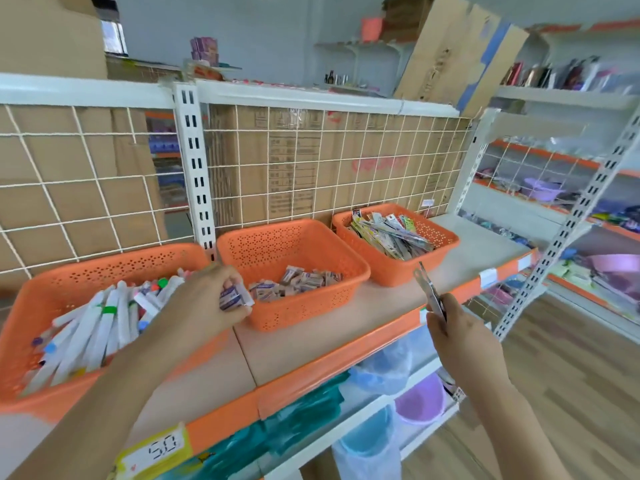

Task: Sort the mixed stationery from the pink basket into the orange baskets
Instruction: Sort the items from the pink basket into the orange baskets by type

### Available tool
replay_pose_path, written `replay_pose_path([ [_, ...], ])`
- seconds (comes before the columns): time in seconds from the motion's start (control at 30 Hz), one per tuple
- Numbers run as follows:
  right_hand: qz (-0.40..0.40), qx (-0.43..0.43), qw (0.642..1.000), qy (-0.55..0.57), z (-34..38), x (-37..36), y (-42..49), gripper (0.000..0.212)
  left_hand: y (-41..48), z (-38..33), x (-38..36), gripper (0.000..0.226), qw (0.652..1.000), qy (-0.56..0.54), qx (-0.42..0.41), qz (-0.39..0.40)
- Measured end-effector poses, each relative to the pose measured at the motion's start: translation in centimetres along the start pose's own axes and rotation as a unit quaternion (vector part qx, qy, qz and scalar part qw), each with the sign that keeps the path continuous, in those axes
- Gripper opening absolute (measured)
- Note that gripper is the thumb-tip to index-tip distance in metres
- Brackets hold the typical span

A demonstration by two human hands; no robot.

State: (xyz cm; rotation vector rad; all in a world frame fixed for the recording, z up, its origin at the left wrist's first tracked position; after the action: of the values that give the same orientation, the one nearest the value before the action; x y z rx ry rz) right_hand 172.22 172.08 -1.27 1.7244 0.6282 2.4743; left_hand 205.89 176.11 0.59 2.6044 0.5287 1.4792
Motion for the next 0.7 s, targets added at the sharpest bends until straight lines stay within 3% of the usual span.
replay_pose_path([
  [0.47,-0.051,-0.025,0.997,-0.045,-4.6,0.2,11.2,0.022,12.5,-2.8,-9.3,0.046,0.982,0.126,0.046,0.133],
  [0.7,-0.077,0.008,0.997,-0.011,-7.6,-1.2,17.3,0.025,14.9,-1.5,-11.3,0.055,0.987,0.131,0.043,0.081],
])
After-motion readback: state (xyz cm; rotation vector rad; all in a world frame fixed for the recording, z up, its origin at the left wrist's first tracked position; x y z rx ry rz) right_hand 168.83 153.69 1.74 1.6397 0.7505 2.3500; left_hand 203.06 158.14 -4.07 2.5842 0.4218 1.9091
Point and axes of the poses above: each hand's wrist, its own y-axis towards the middle knuckle, its own x-axis out of the back of the hand, z = x × y, the point moved 5 cm from there along y, towards the middle knuckle, and after that the axes turned 12 degrees about x, right-handed, at the moved point
